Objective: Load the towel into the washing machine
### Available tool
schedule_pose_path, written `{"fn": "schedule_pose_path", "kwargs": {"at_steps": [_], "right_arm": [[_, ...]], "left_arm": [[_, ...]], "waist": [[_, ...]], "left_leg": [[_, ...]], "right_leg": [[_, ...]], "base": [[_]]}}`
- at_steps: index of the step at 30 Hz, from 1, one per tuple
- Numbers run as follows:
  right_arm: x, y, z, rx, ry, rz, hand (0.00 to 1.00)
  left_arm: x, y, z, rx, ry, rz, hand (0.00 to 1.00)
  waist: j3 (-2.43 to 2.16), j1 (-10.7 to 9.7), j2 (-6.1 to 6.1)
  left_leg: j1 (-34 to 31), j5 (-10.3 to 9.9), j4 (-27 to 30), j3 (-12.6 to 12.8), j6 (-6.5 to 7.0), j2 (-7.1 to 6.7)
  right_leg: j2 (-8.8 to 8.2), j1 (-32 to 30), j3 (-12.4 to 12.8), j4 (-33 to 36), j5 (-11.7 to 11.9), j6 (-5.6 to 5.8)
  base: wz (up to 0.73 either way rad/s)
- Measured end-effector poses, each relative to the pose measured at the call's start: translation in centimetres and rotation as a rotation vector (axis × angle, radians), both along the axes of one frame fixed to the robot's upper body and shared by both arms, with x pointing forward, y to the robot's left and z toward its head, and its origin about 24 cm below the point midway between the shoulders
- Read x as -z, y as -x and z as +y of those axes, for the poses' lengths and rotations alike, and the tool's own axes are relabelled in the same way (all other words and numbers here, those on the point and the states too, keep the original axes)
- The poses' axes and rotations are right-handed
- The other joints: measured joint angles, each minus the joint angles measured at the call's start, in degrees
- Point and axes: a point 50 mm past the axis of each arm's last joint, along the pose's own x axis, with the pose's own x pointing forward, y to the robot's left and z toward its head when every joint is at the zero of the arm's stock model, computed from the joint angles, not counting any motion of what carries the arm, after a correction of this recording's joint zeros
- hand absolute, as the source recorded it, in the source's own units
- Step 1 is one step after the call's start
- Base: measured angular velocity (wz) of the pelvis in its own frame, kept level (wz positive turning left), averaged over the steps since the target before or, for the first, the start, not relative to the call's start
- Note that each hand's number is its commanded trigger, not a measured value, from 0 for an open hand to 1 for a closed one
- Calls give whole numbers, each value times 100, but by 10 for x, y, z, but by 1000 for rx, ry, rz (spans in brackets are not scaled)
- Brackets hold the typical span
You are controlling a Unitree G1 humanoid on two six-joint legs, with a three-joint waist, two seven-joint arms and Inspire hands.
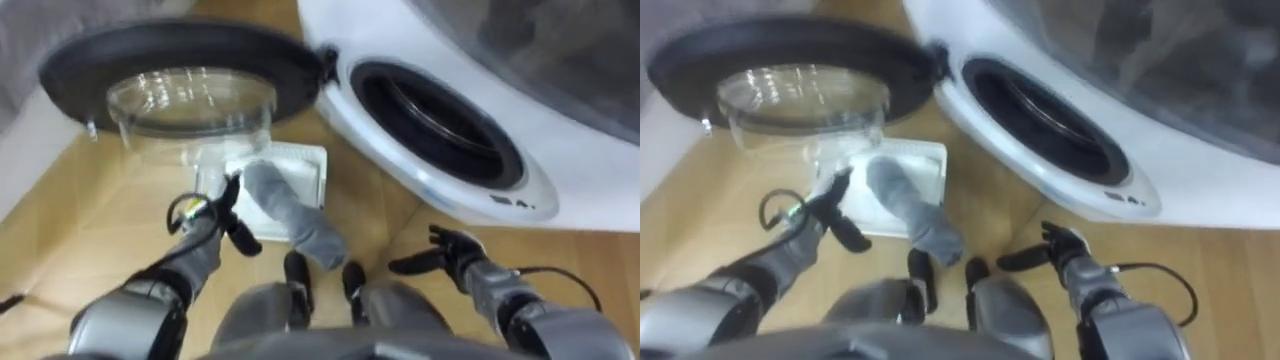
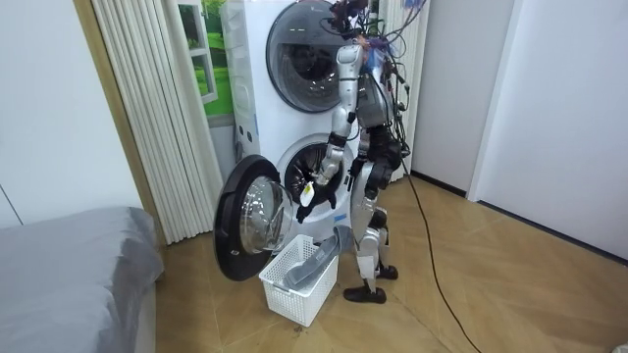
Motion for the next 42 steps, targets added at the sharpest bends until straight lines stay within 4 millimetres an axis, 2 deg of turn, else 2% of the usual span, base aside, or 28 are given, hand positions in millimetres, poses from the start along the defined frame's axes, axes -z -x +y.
{"fn": "schedule_pose_path", "kwargs": {"at_steps": [2, 3, 8, 10, 12, 15, 19, 22, 28, 32, 39, 42], "right_arm": [[-7, -14, 2, -7, 0, -53, 0], [-11, -22, 4, -12, 2, -83, 0], [-21, -40, 13, -56, 7, -151, 0], [-29, -53, 21, -89, 4, -199, 0], [-33, -60, 27, -106, -3, -226, 0], [-40, -69, 32, -97, -32, -266, 0], [-47, -78, 34, -50, -78, -299, 0], [-54, -86, 38, -27, -124, -332, 0], [-57, -90, 43, -21, -168, -361, 0], [-65, -98, 47, -67, -154, -396, 0], [-75, -109, 57, -127, -152, -440, 0], [-79, -112, 58, -120, -170, -465, 0]], "left_arm": [[-6, -8, -1, 13, -22, -50, 0], [-10, -14, -2, 39, -44, -78, 0], [-31, -42, -12, 204, -153, -179, 0], [-42, -54, -13, 238, -189, -232, 0], [-51, -64, -13, 268, -226, -266, 0], [-62, -75, -12, 296, -274, -309, 0], [-68, -80, -11, 376, -346, -333, 0], [-73, -85, -15, 429, -381, -348, 0], [-83, -94, -22, 471, -398, -389, 0], [-89, -99, -28, 521, -422, -411, 0], [-83, -94, -36, 629, -454, -365, 0], [-84, -96, -34, 636, -459, -347, 0]], "waist": [[50, -50, 32], [73, -165, 79], [113, -293, 49], [213, -361, 2], [236, -478, -3], [241, -598, -4], [243, -838, -8], [243, -897, -8], [241, -970, -12], [239, -1032, -19], [238, -1264, -64], [231, -1299, -91]], "left_leg": [[-318, -21, 187, -22, 4, -14], [-586, -42, 375, -23, 11, -2], [-1451, -104, 906, 15, 91, 67], [-1927, -197, 1319, 100, 133, 142], [-2321, -233, 1578, 130, 171, 167], [-2989, -326, 2043, 132, 198, 240], [-3702, -416, 2547, 123, 261, 248], [-4100, -480, 2883, 136, 307, 301], [-4486, -677, 3328, 135, 311, 381], [-4707, -738, 3506, 136, 321, 423], [-5042, -827, 3756, 130, 363, 457], [-5234, -896, 3921, 116, 363, 484]], "right_leg": [[-50, -228, -142, 88, 6, -10], [-59, -467, -155, 232, 6, -11], [-67, -1396, -140, 816, -29, -61], [-66, -1846, -131, 1128, -95, -128], [-88, -2280, -134, 1403, -135, -137], [-98, -2928, -160, 1868, -192, -148], [-175, -3663, -185, 2440, -300, -162], [-174, -4050, -186, 2741, -357, -167], [-164, -4418, -206, 3123, -491, -188], [-154, -4618, -217, 3272, -534, -193], [-150, -4932, -222, 3479, -608, -185], [-150, -5109, -244, 3609, -650, -182]], "base": [[-30], [-4], [-2], [-17], [-5], [0], [7], [-1], [-1], [-3], [-1], [-3]]}}
